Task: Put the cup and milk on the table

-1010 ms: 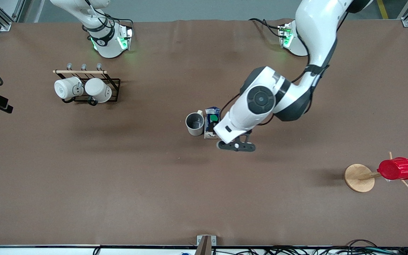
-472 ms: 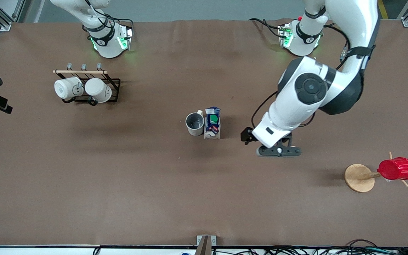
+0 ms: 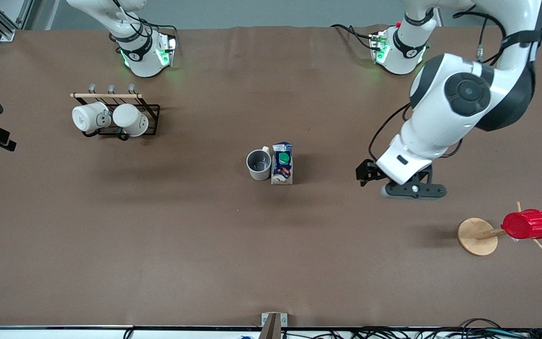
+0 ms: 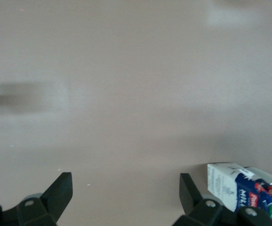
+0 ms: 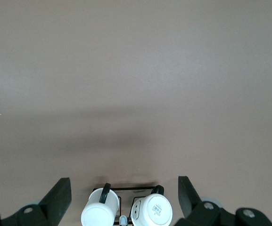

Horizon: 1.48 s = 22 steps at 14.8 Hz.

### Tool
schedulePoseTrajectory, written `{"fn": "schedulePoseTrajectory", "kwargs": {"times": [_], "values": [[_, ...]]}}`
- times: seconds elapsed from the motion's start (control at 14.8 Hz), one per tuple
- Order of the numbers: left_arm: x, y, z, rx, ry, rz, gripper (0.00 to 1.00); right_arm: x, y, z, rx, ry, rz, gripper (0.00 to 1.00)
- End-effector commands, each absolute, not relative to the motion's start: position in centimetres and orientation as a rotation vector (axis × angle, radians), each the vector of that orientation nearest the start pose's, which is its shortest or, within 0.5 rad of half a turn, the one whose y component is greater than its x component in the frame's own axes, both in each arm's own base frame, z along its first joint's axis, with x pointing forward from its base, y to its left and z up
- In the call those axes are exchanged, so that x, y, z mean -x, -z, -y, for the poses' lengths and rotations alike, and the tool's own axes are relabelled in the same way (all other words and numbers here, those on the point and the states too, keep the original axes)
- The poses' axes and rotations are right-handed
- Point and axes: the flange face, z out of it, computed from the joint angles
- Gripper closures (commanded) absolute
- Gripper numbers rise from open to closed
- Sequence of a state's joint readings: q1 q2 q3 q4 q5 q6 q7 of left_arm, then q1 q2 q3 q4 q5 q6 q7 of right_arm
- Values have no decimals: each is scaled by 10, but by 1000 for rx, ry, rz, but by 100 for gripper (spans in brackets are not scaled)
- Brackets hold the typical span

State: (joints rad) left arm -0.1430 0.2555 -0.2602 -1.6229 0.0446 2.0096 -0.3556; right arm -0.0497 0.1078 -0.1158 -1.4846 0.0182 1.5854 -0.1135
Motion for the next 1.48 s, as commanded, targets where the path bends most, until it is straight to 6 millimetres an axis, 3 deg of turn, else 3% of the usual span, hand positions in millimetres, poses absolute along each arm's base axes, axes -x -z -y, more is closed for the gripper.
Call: {"fn": "schedulePoseTrajectory", "kwargs": {"times": [0.0,0.2,0.54,0.81,0.94,1.21,1.41], "values": [[-584,-513,218,3165,235,-147,0,-574,-608,86,3127,3,-115,0],[-581,-531,204,3165,228,-147,0,-574,-609,79,3125,0,-132,0],[-581,-585,163,3152,182,-45,0,-575,-608,69,3129,-6,-175,0],[-572,-627,156,3147,164,-40,0,-575,-608,69,3129,-8,-175,0],[-570,-636,138,3158,104,8,0,-575,-608,69,3129,-8,-178,0],[-543,-659,125,3186,89,-2,0,-575,-608,69,3129,-6,-178,0],[-540,-654,124,3181,73,1,0,-575,-608,70,3129,-6,-180,0]]}}
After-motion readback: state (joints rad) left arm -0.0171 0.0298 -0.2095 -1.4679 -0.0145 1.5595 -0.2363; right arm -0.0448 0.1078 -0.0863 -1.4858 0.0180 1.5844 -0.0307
